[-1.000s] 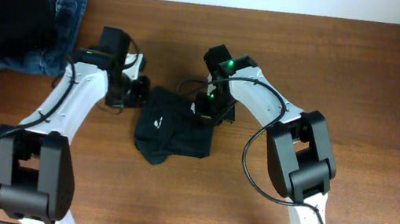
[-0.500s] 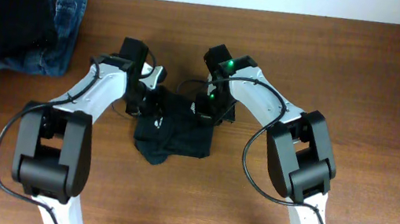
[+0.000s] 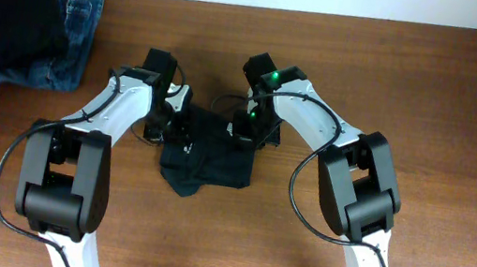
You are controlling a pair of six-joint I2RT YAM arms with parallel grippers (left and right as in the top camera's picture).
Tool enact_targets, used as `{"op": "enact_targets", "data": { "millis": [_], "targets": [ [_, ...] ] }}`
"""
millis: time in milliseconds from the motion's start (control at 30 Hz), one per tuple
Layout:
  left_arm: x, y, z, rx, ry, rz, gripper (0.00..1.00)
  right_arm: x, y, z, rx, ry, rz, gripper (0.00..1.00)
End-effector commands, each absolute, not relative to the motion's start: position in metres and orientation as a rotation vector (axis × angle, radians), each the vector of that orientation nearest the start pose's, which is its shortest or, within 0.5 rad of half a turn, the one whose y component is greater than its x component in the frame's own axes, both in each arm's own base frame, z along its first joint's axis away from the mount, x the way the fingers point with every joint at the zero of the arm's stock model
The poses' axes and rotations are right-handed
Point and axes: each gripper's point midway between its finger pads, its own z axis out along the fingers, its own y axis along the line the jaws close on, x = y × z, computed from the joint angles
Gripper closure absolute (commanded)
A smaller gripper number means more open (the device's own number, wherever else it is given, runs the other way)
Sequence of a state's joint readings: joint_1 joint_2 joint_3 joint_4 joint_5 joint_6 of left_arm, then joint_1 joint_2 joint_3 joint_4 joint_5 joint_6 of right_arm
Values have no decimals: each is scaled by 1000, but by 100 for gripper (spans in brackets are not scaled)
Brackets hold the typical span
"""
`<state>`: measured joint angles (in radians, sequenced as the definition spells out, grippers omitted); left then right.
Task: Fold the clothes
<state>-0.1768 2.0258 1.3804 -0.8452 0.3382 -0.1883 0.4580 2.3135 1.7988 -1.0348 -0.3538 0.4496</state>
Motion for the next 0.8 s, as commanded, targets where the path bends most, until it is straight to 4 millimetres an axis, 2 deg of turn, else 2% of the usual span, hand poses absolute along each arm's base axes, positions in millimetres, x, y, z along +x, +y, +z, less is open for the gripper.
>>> {"op": "enact_targets", "data": {
  "millis": [0,167,333,367,533,767],
  "targets": [
    [373,-112,4,-22,3104,-434,98,377,231,-6,11,3236,405,96],
    [370,-111,-7,-23,3133,-424,98,377,231,-6,11,3236,405,96],
    [363,-103,-30,-36,3194,-353,98,376,231,-6,12,3240,403,96],
    [361,-95,-35,-38,3209,-274,98,376,231,-6,11,3241,402,96],
    [354,-68,-37,-69,3245,-92,98,376,231,-6,11,3241,402,96],
    [342,-23,-35,-205,3301,38,99,375,230,-6,12,3244,400,96]
  ]
}}
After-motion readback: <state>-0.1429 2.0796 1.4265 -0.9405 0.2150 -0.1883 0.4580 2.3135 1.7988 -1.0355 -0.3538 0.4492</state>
